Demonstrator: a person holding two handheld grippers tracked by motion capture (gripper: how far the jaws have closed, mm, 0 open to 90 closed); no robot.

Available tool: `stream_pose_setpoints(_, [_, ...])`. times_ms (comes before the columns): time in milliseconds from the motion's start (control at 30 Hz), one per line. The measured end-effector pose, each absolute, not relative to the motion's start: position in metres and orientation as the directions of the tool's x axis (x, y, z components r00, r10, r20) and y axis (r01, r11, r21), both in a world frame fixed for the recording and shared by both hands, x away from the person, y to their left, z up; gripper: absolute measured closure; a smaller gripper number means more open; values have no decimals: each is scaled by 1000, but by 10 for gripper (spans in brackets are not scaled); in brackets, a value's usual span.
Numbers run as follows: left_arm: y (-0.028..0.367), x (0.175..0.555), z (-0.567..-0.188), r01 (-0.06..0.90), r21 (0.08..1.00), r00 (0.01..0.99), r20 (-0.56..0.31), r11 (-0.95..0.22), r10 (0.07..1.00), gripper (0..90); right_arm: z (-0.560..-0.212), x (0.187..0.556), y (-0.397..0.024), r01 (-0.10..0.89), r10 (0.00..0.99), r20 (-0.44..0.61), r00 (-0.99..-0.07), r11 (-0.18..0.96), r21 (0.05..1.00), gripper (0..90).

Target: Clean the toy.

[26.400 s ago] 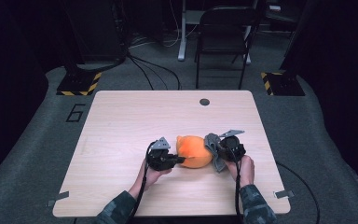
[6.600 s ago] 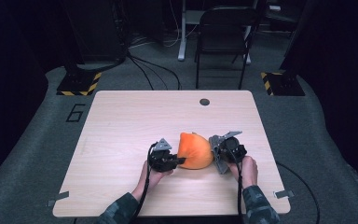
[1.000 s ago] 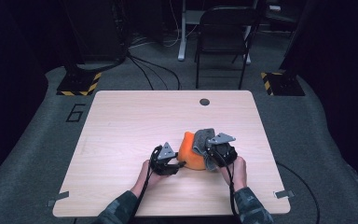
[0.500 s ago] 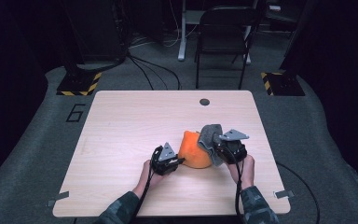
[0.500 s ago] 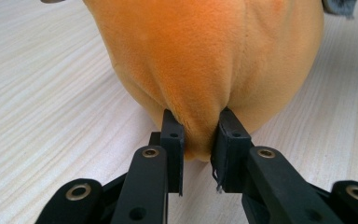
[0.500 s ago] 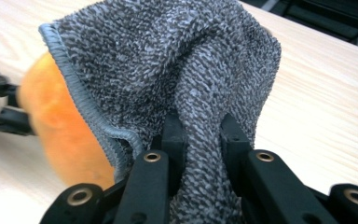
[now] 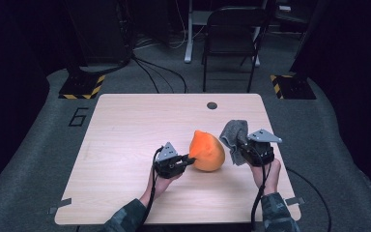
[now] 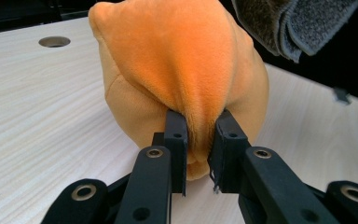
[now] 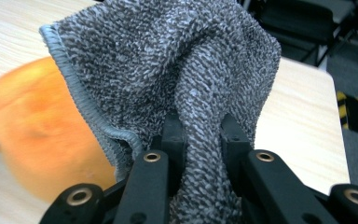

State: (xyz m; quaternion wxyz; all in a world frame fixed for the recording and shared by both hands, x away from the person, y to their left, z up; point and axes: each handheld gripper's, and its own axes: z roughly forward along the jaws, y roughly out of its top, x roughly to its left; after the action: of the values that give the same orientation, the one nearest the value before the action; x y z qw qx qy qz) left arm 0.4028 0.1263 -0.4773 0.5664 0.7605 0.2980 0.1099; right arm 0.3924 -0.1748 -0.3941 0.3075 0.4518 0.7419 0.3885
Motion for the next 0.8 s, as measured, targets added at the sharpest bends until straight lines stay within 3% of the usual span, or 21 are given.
stream_pose_setpoints(233, [128,399,-473,425,900,771,-303,-99,559,782,-372,371,-129,362,850,-159,-503,374,854,764])
stream_pose_setpoints(433, [126,403,-490,498,857,746,-349,-128,568,777,-410,380,-91,414,801,-208,-561,489,768,762])
stream_pose_setpoints(467, [126,404,-492,505,854,743,-355,-127,567,774,-425,386,-89,408,791,-248,-559,523,748,761])
stream_pose_setpoints(633, [125,403,-493,512,849,741,-358,-133,568,770,-428,391,-97,429,802,-236,-548,512,744,761])
stream_pose_setpoints(800, [125,403,-493,513,847,741,-357,-137,568,764,-440,401,-122,525,853,-161,-496,442,727,762])
